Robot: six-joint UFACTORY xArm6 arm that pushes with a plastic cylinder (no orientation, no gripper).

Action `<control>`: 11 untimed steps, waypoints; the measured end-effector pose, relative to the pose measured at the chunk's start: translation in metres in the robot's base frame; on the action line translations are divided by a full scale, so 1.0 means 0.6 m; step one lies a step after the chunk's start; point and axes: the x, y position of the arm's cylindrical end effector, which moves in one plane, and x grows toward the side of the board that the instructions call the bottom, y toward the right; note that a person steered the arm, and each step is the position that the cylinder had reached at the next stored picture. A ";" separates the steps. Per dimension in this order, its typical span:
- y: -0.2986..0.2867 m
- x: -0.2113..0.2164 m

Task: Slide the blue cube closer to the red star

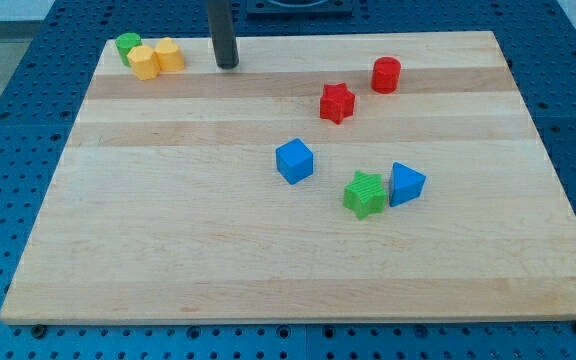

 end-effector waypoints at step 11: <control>0.307 0.317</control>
